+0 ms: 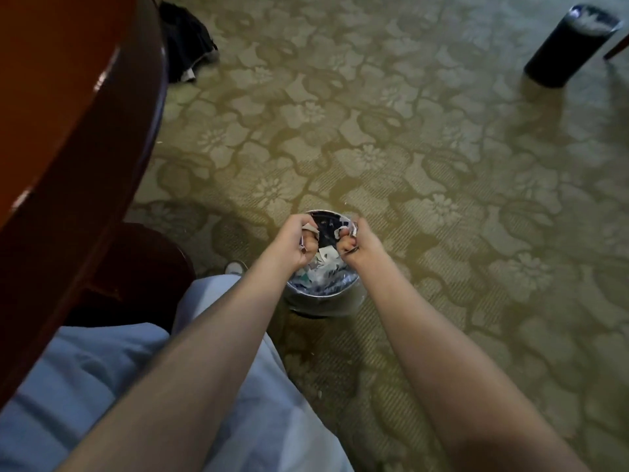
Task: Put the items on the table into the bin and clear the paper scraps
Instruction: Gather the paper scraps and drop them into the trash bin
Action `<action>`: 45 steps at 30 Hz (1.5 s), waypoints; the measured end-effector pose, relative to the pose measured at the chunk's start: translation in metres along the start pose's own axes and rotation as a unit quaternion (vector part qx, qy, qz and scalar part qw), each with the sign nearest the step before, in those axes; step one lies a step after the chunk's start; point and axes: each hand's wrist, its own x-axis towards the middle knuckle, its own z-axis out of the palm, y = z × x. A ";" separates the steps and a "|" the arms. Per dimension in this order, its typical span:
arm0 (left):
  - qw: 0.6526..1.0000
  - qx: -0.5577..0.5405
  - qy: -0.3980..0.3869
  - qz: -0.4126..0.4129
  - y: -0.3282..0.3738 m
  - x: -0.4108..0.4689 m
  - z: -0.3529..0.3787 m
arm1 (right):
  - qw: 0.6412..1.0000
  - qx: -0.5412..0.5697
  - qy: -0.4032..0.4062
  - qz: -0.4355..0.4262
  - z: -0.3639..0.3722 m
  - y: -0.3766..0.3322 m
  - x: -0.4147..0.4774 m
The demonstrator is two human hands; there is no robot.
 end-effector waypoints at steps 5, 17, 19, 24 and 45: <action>0.998 0.041 0.018 -0.032 -0.009 0.029 -0.011 | 0.997 -0.027 0.070 0.017 -0.012 0.017 0.026; 0.993 0.038 0.081 -0.071 -0.030 0.072 -0.023 | 0.987 0.102 0.101 0.067 -0.018 0.033 0.049; 0.993 0.031 0.089 -0.070 -0.031 0.078 -0.022 | 0.983 0.122 0.124 0.064 -0.020 0.033 0.053; 0.990 0.032 0.100 -0.091 -0.031 0.087 -0.018 | 0.981 0.102 0.151 0.057 -0.016 0.032 0.050; 0.992 0.018 0.073 -0.101 -0.021 0.070 -0.019 | 0.987 0.034 0.146 0.058 -0.022 0.028 0.033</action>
